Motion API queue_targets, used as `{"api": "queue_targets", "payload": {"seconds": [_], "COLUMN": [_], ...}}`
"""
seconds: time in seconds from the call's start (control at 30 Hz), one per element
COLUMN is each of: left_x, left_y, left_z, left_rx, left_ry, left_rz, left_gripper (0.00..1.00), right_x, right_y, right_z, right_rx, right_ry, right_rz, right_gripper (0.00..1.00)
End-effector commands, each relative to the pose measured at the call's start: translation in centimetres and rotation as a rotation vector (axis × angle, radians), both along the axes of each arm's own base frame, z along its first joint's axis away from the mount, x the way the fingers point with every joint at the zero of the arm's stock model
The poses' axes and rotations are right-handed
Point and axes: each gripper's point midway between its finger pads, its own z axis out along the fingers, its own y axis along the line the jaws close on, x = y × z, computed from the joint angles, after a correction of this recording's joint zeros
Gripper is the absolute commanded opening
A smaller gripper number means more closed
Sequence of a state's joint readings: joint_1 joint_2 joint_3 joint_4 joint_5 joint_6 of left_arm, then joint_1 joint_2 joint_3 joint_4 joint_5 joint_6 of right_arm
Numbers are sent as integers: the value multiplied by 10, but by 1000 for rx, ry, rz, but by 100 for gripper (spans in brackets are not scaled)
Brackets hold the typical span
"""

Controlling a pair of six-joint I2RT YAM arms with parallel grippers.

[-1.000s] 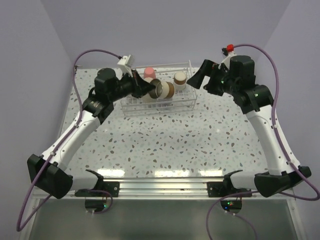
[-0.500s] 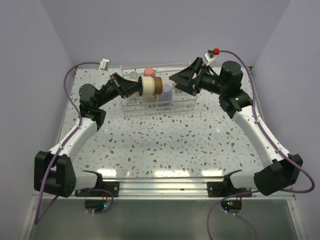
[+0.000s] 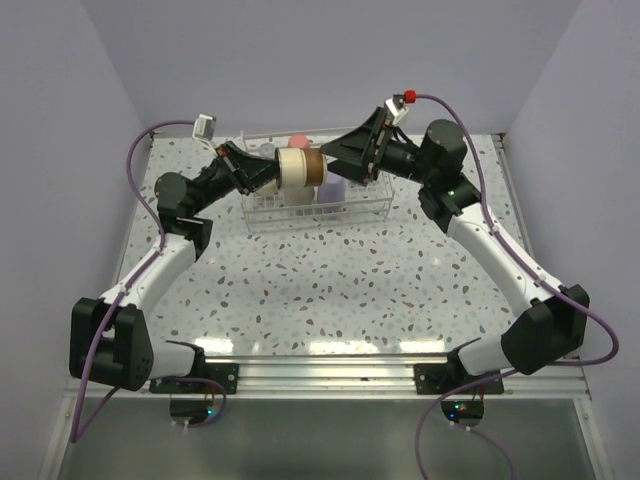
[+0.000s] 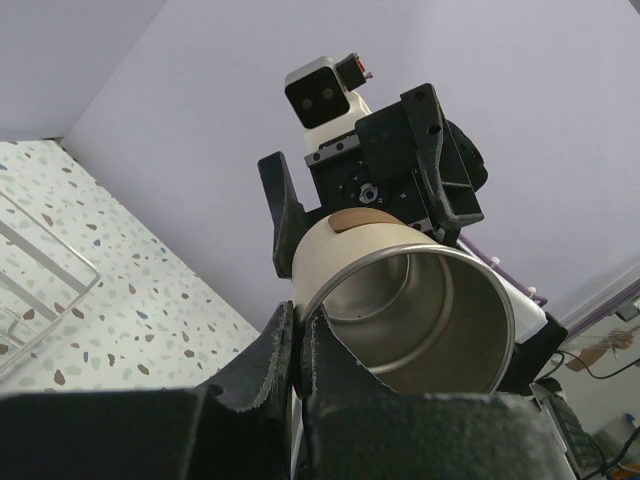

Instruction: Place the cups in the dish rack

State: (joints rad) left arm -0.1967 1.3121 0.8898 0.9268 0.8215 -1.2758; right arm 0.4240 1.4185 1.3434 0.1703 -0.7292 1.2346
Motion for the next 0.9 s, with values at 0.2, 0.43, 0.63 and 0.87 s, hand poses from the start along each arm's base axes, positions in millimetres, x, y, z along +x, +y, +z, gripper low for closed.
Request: {"api": "queue_targets", "payload": {"seconds": [0.2, 0.43, 0.63, 0.87], "left_x": [-1, 0, 1, 2], "left_y": [7, 8, 9, 9], "left_z": [28, 27, 29, 26], "left_rx": [-53, -67, -70, -60], "left_ry": [-91, -88, -89, -82], "left_rz": [42, 57, 66, 68], "left_gripper": [0, 0, 0, 0], "right_x": [-17, -25, -27, -24], "right_y": [13, 26, 33, 32], "right_z": [28, 33, 33, 35], "right_rx": [70, 85, 95, 100], "right_ry": [-61, -81, -82, -93], "right_rz": [92, 158, 183, 157], "right_gripper": [98, 98, 96, 72]}}
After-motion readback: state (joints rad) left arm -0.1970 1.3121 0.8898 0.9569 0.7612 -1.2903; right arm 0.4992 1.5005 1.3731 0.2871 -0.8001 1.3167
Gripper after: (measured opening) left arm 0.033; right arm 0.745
